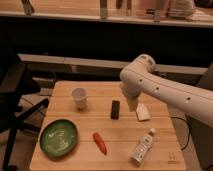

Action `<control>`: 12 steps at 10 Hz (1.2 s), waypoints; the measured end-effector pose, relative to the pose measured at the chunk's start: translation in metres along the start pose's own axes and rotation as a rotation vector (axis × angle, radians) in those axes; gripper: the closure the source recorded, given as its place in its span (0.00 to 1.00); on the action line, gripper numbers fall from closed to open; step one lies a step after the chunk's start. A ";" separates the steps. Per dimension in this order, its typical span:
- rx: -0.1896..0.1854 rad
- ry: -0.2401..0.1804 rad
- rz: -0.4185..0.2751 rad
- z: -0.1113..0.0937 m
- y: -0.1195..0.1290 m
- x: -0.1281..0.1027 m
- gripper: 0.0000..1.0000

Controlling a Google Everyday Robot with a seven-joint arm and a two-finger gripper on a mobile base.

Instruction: Place the ceramic cup in the ceramic bowl

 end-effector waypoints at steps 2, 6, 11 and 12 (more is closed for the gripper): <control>0.019 -0.001 -0.027 0.002 -0.006 -0.002 0.20; 0.051 -0.015 -0.090 0.008 -0.024 -0.022 0.20; 0.068 -0.034 -0.154 0.018 -0.045 -0.041 0.20; 0.070 -0.041 -0.167 0.020 -0.049 -0.047 0.20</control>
